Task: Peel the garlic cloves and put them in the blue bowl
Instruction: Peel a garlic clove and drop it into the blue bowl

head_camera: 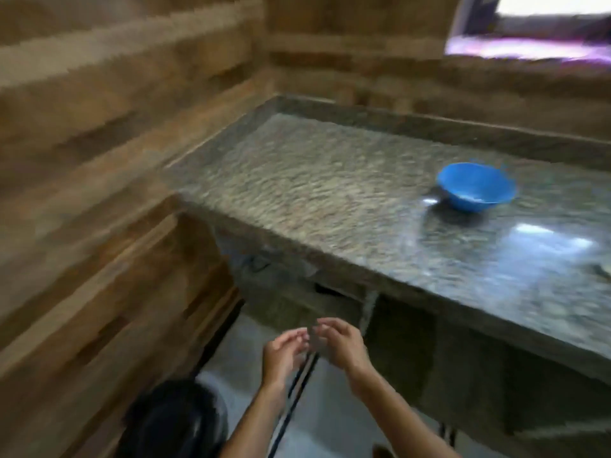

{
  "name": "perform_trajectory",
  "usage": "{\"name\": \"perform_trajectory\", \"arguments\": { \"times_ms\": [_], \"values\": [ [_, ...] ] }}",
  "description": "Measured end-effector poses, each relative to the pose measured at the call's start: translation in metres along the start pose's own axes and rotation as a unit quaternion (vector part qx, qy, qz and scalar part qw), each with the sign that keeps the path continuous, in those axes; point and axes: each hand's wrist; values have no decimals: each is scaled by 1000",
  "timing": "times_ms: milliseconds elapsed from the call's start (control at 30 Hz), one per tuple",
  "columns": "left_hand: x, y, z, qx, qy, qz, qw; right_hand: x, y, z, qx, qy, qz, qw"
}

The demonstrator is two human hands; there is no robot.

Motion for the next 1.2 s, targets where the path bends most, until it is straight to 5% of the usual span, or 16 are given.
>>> {"name": "perform_trajectory", "arguments": {
  "times_ms": [133, 267, 433, 600, 700, 933, 1033, 1100, 1200],
  "values": [
    [39, -169, -7, -104, -172, -169, 965, -46, 170, 0, 174, 107, 20, 979],
    [80, -313, -38, -132, -339, -369, 855, -64, 313, -9, 274, 120, 50, 953],
    [109, -390, -103, -112, -334, -587, 729, -69, 408, -37, 289, 106, 34, 951],
    [110, -374, -107, -111, -386, -638, 657, -81, 417, -72, 245, 111, -9, 963],
    [113, -366, -112, -103, -382, -629, 669, -85, 414, -86, 233, 107, -29, 966],
    [150, -381, -106, -140, -356, -686, 619, -113, 429, -82, 298, 153, 1, 942],
    [170, -405, -99, -148, -395, -580, 697, -113, 459, -77, 409, 197, 94, 886],
    [203, -432, -105, -74, -447, -477, 753, -109, 484, -78, 452, 169, 162, 861],
    [244, -465, -139, 8, -405, -499, 766, -102, 509, -85, 412, 44, 228, 881]
  ]
}}
Point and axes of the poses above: each hand's wrist, its own z-axis away from the middle knuckle, its own y-axis out of the back of the hand, x = y × z, and after that the axes turned 8 degrees about -z, right-handed
